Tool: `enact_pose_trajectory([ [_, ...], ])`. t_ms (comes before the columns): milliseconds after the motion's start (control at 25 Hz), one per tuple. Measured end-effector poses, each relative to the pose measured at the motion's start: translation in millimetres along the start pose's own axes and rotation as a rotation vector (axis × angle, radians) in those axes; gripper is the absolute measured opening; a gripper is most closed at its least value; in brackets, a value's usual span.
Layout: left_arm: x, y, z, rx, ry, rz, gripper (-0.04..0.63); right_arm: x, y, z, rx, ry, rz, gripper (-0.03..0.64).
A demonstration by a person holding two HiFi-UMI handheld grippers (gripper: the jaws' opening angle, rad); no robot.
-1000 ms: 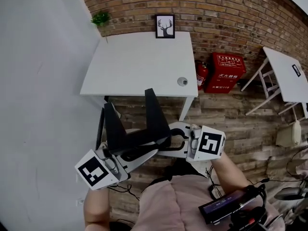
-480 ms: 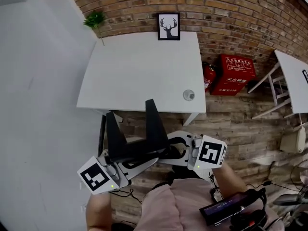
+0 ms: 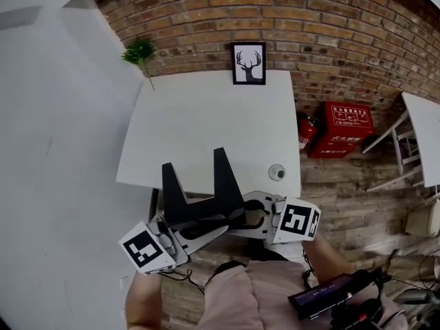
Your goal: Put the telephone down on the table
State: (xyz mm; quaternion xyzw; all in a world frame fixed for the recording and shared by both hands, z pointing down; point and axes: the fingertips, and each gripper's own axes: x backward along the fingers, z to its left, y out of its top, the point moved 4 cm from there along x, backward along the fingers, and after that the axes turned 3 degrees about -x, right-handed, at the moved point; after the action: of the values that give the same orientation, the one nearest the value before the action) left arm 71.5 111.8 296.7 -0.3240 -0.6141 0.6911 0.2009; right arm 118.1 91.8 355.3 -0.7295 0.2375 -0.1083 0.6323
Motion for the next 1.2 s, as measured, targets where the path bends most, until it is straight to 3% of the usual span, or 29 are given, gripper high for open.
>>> enact_pose_trajectory([
  [360, -1.3, 19.4, 62.5, -0.054, 0.009, -0.005, 0.163, -10.0, 27.7, -59.0, 0.011, -0.011, -0.024, 0.181],
  [640, 13.8, 4.3, 116.9, -0.01, -0.013, -0.027, 0.163, -40.7, 28.7, -103.7, -0.026, -0.042, -0.005, 0.183],
  [840, 29.8, -18.2, 167.1, 0.009, -0.077, -0.019, 0.163, -74.1, 12.7, -147.1, -0.04, -0.106, 0.022, 0.184],
  [1000, 43.3, -17.3, 207.9, 0.071, -0.13, -0.007, 0.163, -100.7, 21.2, -181.1, -0.062, -0.161, 0.03, 0.184],
  [1200, 60.8, -10.9, 255.8, -0.02, -0.199, -0.018, 0.164, -124.6, 43.4, -215.1, -0.059, -0.233, 0.01, 0.184],
])
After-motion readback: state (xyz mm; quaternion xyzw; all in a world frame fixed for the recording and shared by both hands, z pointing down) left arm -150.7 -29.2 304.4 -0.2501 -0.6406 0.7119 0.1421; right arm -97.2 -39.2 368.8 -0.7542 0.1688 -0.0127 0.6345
